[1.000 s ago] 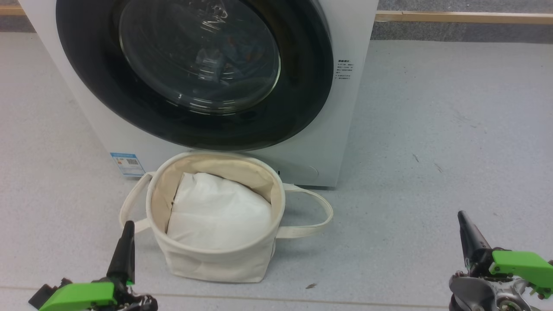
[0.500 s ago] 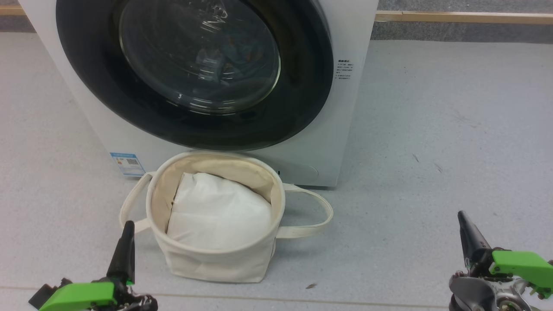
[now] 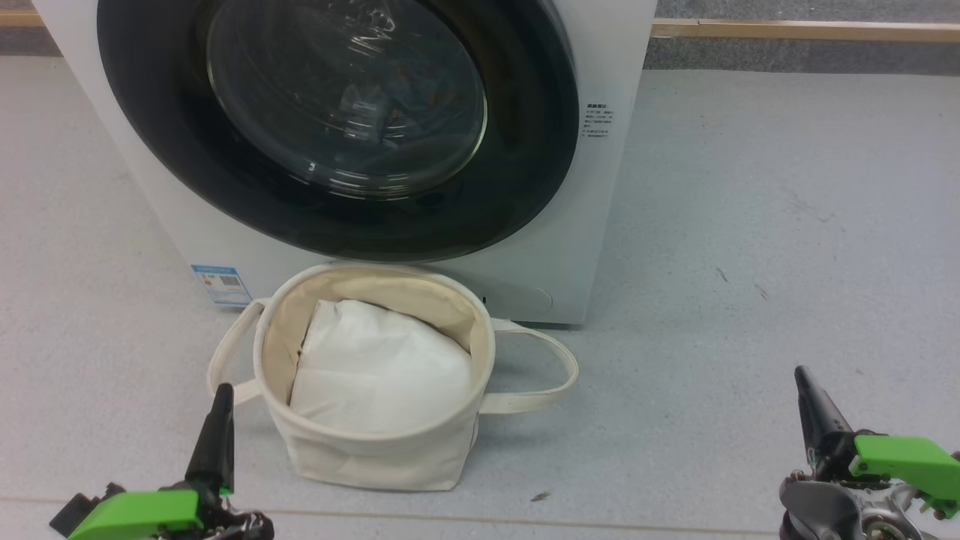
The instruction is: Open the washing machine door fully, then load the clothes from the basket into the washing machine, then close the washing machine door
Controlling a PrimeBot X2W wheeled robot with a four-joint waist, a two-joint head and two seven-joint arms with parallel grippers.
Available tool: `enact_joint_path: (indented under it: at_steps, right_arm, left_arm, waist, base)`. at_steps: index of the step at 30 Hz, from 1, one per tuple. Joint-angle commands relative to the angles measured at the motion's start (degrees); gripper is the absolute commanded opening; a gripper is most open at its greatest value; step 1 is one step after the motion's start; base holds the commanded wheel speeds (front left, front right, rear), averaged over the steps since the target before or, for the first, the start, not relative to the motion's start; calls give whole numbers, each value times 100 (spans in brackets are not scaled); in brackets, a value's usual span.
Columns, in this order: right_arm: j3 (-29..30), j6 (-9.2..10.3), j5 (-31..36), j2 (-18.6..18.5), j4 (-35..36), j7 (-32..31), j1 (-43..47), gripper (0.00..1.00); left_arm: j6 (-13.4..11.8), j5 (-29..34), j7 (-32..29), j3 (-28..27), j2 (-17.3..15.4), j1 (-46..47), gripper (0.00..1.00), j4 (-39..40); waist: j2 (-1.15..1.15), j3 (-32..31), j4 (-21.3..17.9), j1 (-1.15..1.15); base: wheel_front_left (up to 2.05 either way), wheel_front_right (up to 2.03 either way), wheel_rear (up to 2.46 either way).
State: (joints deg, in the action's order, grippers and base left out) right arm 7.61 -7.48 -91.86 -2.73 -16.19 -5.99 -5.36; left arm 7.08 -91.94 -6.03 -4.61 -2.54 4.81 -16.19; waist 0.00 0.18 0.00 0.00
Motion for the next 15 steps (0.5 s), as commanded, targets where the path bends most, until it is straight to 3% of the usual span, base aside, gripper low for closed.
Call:
enact_joint_path:
  at_steps: [1,15]
  right_arm:
    - [-109,-1,-30,-15,217,-49,-82,0]
    - [-109,-1,-30,-15,217,-49,-82,0]
  left_arm:
    - [41,-22,-47,-192,-33,137,0,215]
    - [41,-22,-46,-191,-33,137,0,215]
  waist:
    - [0,0,0,0]
    - [0,0,0,0]
  base:
    - [0,0,0]
    - [0,0,0]
